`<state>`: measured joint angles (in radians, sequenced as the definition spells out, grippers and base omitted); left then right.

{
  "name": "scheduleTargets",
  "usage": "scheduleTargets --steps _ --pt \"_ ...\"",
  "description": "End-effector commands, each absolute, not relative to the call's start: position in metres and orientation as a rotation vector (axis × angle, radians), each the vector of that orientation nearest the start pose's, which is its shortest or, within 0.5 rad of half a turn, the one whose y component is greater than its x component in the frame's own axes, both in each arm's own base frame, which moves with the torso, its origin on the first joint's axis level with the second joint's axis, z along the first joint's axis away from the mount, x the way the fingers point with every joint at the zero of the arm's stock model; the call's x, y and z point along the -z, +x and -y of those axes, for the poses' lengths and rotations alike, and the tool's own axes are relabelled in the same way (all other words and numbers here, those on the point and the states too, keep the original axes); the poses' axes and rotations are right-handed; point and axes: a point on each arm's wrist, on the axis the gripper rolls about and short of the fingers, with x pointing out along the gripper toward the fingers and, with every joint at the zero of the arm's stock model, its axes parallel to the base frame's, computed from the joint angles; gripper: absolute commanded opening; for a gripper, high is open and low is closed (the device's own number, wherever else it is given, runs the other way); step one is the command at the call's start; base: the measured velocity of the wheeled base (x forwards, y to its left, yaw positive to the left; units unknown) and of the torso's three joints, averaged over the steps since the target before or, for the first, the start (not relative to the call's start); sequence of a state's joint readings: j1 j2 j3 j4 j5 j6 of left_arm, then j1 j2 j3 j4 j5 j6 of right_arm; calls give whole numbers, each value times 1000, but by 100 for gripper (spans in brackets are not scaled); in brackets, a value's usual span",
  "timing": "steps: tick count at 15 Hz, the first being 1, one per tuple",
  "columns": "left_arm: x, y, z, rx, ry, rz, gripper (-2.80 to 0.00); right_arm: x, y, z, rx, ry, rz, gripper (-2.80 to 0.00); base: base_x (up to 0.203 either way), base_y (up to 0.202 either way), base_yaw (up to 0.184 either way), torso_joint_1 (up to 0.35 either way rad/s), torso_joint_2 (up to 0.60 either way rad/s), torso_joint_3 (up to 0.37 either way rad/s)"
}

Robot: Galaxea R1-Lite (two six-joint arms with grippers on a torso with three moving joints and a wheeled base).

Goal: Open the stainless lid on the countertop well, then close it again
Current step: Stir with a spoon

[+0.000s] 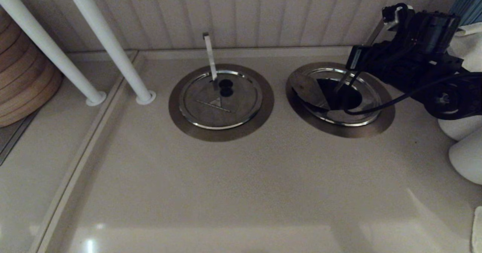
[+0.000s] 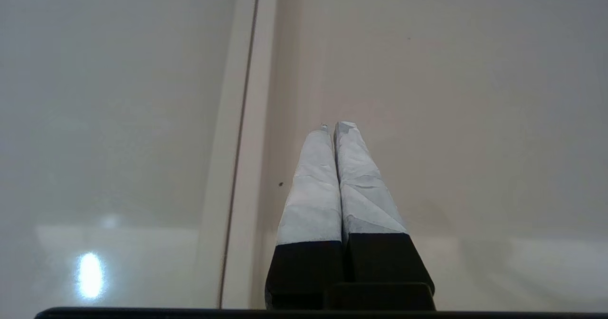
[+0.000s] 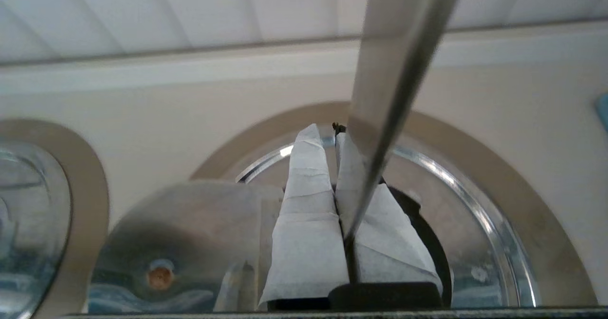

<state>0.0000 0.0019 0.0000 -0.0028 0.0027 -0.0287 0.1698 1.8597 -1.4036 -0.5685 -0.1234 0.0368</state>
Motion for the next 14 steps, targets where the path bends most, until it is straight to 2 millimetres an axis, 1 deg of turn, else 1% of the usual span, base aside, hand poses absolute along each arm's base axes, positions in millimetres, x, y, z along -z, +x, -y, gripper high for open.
scheduleTargets --steps 1,2,3,5,7,9,10,12,14 --pt "-76 -23 0 -5 -29 0 -280 -293 365 -60 -54 44 99 -280 0 0 0 0 0 0" --pt "-76 -23 0 -5 -29 0 -280 -294 359 -59 -73 26 66 -280 0 0 0 0 0 0" --pt "-76 -23 0 -5 -29 2 -280 -293 357 -57 -79 0 46 -280 0 0 0 0 0 0" --pt "-76 -23 0 -3 -30 0 -280 -287 363 -47 -47 -68 31 -280 0 0 0 0 0 0" --pt "-76 -23 0 -5 -29 2 -280 -279 369 -42 -19 -123 4 -280 0 0 0 0 0 0" --pt "-76 -23 0 -5 -29 2 -280 -265 381 -42 45 -175 -28 -280 0 0 0 0 0 0" --pt "-76 -23 0 -4 -30 2 -280 -261 386 -42 68 -187 -23 -280 0 0 0 0 0 0" --pt "-76 -23 0 -5 -29 2 -280 -262 396 -43 85 -172 43 -280 0 0 0 0 0 0" --pt "-76 -23 0 -3 -29 2 -280 -264 398 -46 78 -134 91 -280 0 0 0 0 0 0"
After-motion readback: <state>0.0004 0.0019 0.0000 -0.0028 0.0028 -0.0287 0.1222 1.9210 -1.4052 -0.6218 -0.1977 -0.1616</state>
